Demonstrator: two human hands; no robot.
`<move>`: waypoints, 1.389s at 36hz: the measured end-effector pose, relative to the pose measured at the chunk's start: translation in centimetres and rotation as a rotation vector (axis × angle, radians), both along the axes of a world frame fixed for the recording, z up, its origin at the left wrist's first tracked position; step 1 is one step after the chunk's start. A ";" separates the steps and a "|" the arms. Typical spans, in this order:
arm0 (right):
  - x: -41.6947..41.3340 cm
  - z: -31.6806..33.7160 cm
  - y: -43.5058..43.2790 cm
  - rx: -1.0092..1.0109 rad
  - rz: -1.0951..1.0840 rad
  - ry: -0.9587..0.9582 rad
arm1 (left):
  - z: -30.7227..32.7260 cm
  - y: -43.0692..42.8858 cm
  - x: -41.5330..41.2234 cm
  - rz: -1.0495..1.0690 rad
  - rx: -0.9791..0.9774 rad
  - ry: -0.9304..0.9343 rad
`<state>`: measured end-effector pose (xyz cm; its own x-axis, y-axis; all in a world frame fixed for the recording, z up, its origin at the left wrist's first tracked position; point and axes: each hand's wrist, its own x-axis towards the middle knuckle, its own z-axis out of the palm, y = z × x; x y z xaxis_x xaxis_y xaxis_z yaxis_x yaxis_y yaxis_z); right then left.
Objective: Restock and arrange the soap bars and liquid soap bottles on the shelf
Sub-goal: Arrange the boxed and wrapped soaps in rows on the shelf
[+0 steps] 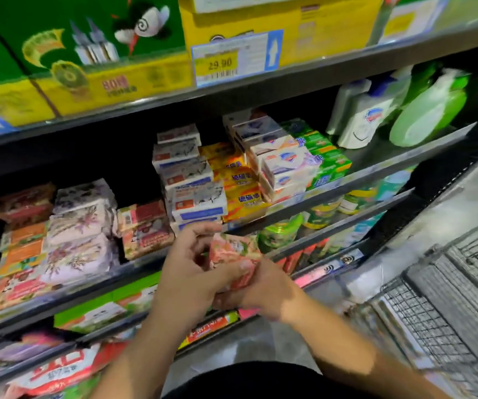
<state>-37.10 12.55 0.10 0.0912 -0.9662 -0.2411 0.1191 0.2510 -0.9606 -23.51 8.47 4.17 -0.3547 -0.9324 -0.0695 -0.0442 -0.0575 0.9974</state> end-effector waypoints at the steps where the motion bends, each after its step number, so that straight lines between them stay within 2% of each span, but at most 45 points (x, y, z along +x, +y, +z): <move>1: -0.2 -0.4 0.0 0.016 -0.011 -0.014 | -0.2 0.1 -0.3 0.003 0.007 -0.008; 6: -3.1 -2.0 0.3 0.069 -0.112 -0.012 | -0.5 -0.1 -1.0 -0.014 0.031 -0.044; 13: -8.9 -0.8 1.0 -0.017 -0.219 -0.058 | -0.7 -1.0 -2.6 -0.052 -0.044 -0.107; 20: -10.4 1.6 0.3 -0.204 -0.321 -0.034 | -1.7 -1.1 -2.6 -0.161 -0.115 -0.333; 25: -7.0 2.5 -1.1 -0.271 -0.196 0.123 | -3.2 -0.9 -2.5 -0.205 -0.039 -0.434; 29: -4.1 2.0 -1.6 -0.293 -0.053 0.255 | -4.2 -0.7 -1.0 -0.209 -0.087 -0.538; 34: -4.5 2.0 -2.5 -0.318 -0.089 0.246 | -3.6 -0.8 1.6 0.014 0.070 -0.344; 38: -4.6 2.6 -3.4 -0.301 -0.159 0.231 | -1.4 -1.4 3.8 0.143 0.175 -0.069; 42: -2.8 2.6 -4.0 -0.189 -0.130 0.049 | -0.5 -1.9 5.0 0.217 0.249 0.160; 45: -0.7 2.5 -4.0 -0.043 -0.114 0.043 | -0.6 -2.1 6.1 0.215 0.410 0.160; 50: 2.1 1.3 -3.5 0.215 -0.088 0.147 | -1.7 -1.2 8.1 0.158 0.706 0.020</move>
